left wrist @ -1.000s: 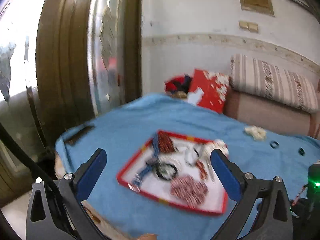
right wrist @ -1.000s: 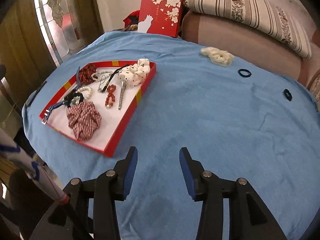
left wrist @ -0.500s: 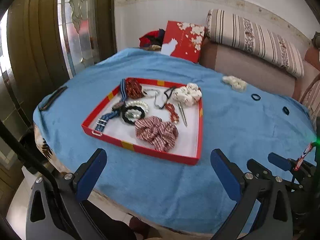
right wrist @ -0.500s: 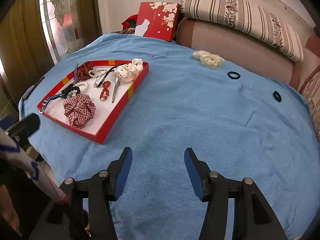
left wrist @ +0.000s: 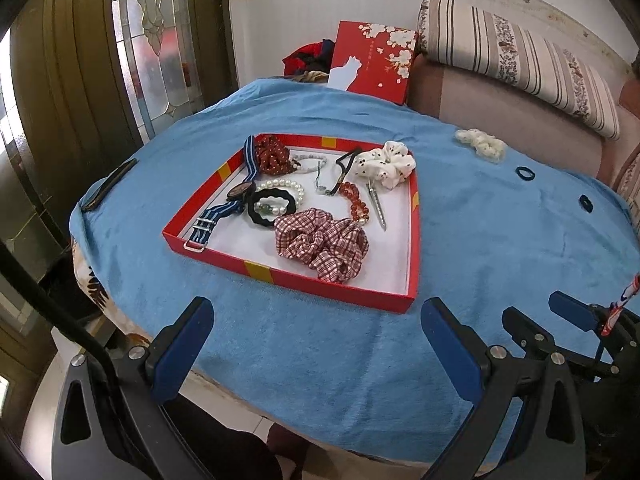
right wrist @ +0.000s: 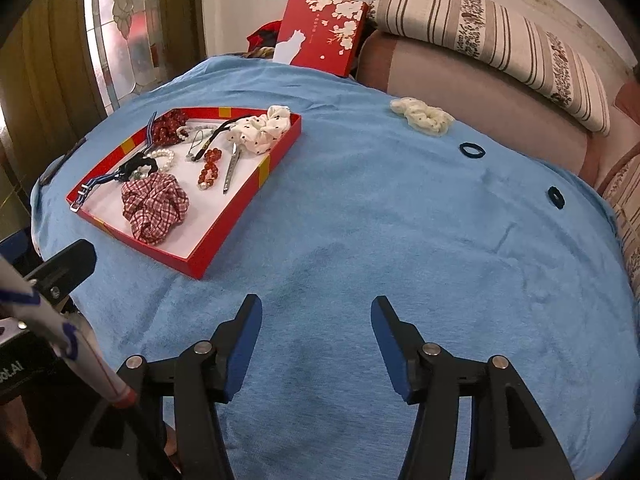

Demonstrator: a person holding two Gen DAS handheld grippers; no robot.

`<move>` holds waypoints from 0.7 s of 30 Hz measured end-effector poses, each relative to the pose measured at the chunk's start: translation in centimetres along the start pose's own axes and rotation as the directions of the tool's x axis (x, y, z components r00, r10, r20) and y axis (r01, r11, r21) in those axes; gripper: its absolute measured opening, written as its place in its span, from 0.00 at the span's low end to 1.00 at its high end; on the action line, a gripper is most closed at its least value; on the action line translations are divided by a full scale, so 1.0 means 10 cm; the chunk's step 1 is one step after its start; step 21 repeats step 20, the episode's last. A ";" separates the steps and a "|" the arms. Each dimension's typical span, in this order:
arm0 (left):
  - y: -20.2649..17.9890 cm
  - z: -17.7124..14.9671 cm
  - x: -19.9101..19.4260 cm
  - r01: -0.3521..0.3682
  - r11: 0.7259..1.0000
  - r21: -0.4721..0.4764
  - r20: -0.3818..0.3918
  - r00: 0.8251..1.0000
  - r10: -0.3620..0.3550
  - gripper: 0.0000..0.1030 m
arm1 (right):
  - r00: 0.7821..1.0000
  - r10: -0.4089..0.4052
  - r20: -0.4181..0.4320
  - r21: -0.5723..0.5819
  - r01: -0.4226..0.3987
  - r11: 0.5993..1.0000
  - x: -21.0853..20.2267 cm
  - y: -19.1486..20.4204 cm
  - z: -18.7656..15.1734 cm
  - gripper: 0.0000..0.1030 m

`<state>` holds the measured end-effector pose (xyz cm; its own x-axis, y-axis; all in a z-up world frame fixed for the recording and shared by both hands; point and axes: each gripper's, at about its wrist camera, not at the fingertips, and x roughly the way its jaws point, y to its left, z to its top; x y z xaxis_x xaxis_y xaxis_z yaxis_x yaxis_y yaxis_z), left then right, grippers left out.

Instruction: Organize jewelry

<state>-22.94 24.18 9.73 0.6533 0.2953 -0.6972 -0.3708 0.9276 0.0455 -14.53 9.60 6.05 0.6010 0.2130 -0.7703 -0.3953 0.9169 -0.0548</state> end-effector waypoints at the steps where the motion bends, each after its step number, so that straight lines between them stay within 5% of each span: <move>1: 0.01 0.00 0.01 -0.001 1.000 0.000 -0.001 1.000 0.001 1.00 | 1.000 -0.001 -0.001 -0.004 0.001 1.000 0.01 0.02 0.00 0.59; 21: 0.08 -0.03 0.03 -0.010 1.000 -0.022 -0.027 1.000 0.009 1.00 | 1.000 -0.005 0.008 -0.011 0.006 1.000 -0.02 0.08 0.01 0.63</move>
